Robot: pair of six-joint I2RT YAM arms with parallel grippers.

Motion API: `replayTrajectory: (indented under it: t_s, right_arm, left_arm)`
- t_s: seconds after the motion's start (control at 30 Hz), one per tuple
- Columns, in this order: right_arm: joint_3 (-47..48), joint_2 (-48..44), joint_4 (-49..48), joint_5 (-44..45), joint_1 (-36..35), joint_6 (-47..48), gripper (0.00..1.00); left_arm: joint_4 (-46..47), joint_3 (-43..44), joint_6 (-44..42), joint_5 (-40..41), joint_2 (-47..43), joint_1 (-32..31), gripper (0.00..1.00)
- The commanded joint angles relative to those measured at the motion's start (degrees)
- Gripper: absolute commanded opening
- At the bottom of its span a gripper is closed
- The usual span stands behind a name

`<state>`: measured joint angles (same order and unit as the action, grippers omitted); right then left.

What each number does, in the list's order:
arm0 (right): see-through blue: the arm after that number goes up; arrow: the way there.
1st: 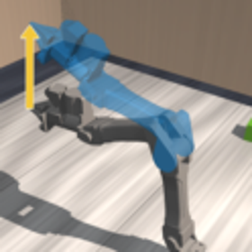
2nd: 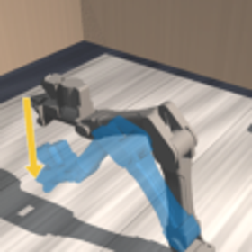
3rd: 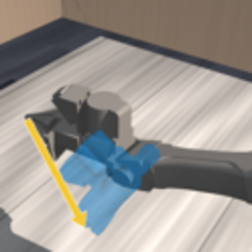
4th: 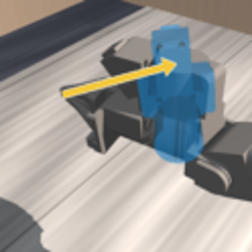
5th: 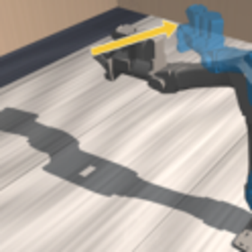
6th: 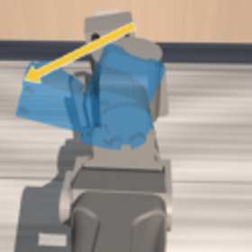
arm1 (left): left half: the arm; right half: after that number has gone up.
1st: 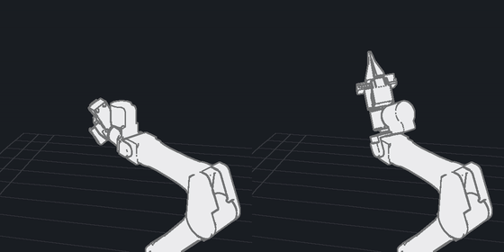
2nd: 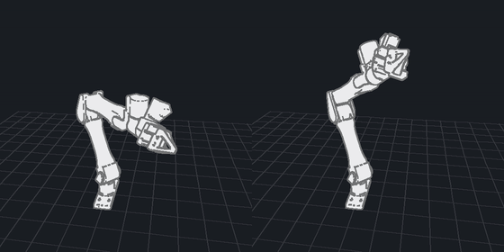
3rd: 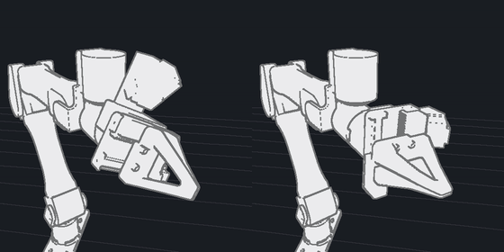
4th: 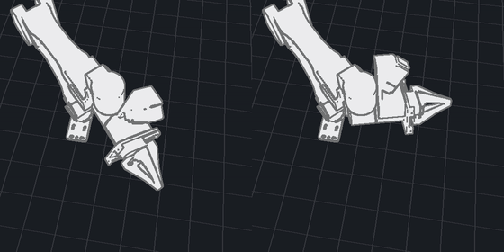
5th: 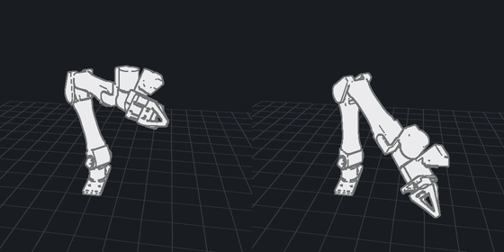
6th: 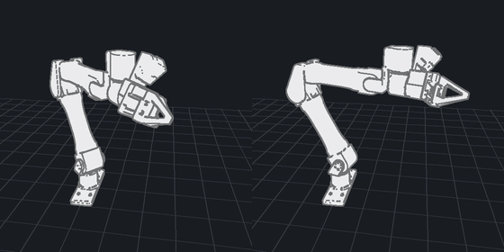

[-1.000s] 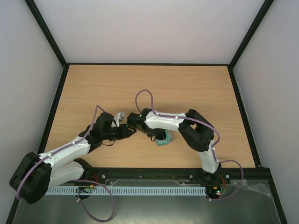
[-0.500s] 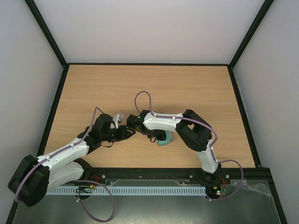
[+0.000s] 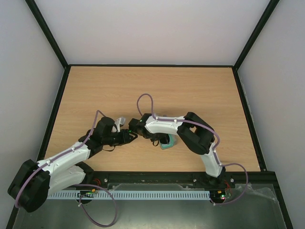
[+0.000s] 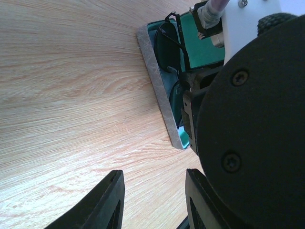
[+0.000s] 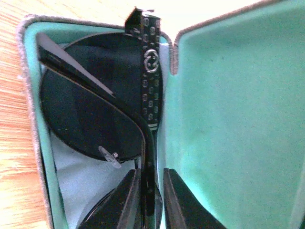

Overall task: Organize the sunglasses
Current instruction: Adjust the sunglasses in the sunglasses case.

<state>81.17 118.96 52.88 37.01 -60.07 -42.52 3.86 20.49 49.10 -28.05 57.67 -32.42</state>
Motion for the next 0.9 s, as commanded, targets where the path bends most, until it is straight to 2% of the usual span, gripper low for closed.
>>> replayTrajectory:
  t_s: [0.0,0.37,0.53,0.7,0.87]
  right_arm:
    - [1.4,0.9,5.3,1.3,-1.9,-1.4,0.19]
    - [9.2,-1.6,11.5,2.9,-3.9,-2.4,0.31]
    - [7.8,-10.4,7.1,0.3,-3.7,-1.5,0.38]
    - [0.7,-24.1,-1.6,-8.1,2.2,1.5,0.41]
    - [-8.8,-34.0,-8.7,-16.9,14.0,5.4,0.42]
  left_arm:
    - [2.7,-0.1,-0.3,0.7,-1.3,0.7,0.37]
    - [2.7,0.1,-0.3,0.8,-0.8,0.8,0.37]
    - [2.5,0.1,-0.5,1.4,-0.3,0.9,0.38]
    - [3.0,1.1,-0.6,2.1,2.1,0.9,0.4]
    - [4.4,4.0,-1.2,2.2,7.4,0.7,0.4]
